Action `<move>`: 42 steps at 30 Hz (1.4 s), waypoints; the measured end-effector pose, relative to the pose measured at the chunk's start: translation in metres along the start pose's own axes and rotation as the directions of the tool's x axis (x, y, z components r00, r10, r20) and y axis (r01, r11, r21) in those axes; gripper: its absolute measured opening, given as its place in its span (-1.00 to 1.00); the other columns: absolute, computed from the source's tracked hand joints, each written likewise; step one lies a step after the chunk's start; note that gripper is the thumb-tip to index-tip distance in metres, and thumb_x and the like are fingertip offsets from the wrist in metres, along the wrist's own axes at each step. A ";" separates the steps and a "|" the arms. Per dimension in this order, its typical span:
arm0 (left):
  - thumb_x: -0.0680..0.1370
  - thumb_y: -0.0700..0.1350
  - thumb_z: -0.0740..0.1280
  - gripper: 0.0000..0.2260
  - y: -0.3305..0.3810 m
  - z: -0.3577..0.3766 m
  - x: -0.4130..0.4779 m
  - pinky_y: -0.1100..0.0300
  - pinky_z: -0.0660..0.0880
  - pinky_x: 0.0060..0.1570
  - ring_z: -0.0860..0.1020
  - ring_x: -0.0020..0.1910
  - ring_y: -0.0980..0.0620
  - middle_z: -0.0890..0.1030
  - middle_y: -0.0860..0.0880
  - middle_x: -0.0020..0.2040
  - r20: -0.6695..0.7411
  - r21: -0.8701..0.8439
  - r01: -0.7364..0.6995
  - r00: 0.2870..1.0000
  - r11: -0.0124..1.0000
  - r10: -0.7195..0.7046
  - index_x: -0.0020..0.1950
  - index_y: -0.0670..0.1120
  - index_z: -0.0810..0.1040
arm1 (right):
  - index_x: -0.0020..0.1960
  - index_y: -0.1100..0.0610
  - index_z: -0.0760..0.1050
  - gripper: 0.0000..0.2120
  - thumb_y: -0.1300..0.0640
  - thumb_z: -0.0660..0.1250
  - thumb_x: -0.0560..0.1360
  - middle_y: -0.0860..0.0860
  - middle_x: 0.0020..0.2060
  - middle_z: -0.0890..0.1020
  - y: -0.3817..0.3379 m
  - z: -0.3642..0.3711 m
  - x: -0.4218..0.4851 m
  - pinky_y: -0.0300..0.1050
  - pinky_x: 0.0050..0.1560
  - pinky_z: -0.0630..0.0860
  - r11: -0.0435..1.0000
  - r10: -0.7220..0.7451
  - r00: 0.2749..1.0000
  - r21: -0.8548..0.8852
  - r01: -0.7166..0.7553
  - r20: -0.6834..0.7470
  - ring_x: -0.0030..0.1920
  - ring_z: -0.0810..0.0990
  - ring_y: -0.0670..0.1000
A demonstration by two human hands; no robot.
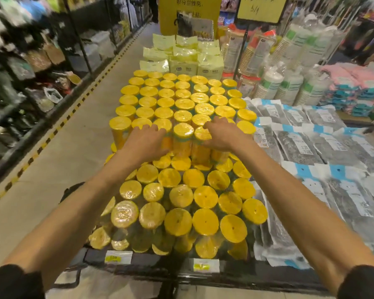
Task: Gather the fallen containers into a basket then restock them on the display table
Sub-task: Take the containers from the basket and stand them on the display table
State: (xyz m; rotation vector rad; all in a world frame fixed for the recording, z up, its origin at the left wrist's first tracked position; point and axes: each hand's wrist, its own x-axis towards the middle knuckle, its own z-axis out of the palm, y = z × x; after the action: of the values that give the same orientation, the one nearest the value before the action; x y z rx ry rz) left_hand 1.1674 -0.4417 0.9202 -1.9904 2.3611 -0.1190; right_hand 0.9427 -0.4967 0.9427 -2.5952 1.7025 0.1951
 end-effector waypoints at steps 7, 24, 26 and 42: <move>0.53 0.12 0.35 -0.54 -0.031 0.005 -0.094 -0.04 0.46 0.12 0.48 0.21 -0.20 0.49 -0.17 0.25 0.035 -0.068 0.183 0.983 0.981 -0.181 0.33 -0.11 0.44 | 0.46 0.13 0.30 -0.36 -0.13 0.39 0.50 0.20 0.37 0.35 -0.071 0.010 -0.023 0.16 0.25 0.38 0.975 -0.222 0.975 0.011 0.222 -0.005 0.38 0.33 0.26; 0.57 0.15 0.25 -0.57 -0.135 0.036 -0.322 -0.03 0.45 0.12 0.48 0.26 -0.12 0.54 -0.09 0.27 0.075 0.026 0.601 0.795 0.799 -0.601 0.37 -0.03 0.43 | 0.47 0.10 0.30 -0.37 -0.15 0.36 0.51 0.17 0.38 0.36 -0.303 0.030 -0.055 0.14 0.28 0.41 0.794 -0.608 0.791 0.012 0.608 0.068 0.39 0.31 0.23; 0.57 0.15 0.26 -0.57 -0.157 0.045 -0.341 -0.01 0.48 0.09 0.49 0.25 -0.11 0.54 -0.08 0.26 0.094 0.007 0.631 0.772 0.776 -0.629 0.37 -0.02 0.43 | 0.47 0.09 0.30 -0.39 -0.14 0.35 0.52 0.16 0.39 0.35 -0.332 0.032 -0.054 0.16 0.28 0.41 0.787 -0.615 0.783 0.015 0.617 0.096 0.38 0.32 0.24; 0.57 0.15 0.27 -0.51 -0.352 0.109 -0.396 -0.04 0.46 0.19 0.45 0.29 -0.11 0.49 -0.08 0.33 0.228 -0.005 0.529 0.827 0.849 -0.514 0.45 0.01 0.33 | 0.45 0.09 0.34 -0.40 -0.16 0.35 0.51 0.18 0.34 0.40 -0.503 0.079 -0.003 0.16 0.26 0.46 0.895 -0.446 0.871 0.122 0.430 0.205 0.30 0.42 0.25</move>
State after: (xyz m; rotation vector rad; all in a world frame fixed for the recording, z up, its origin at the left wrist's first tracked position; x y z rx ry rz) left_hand 1.5895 -0.1132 0.8398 -2.4840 1.6563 0.1591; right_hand 1.3950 -0.2848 0.8437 -2.6930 0.9934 0.3875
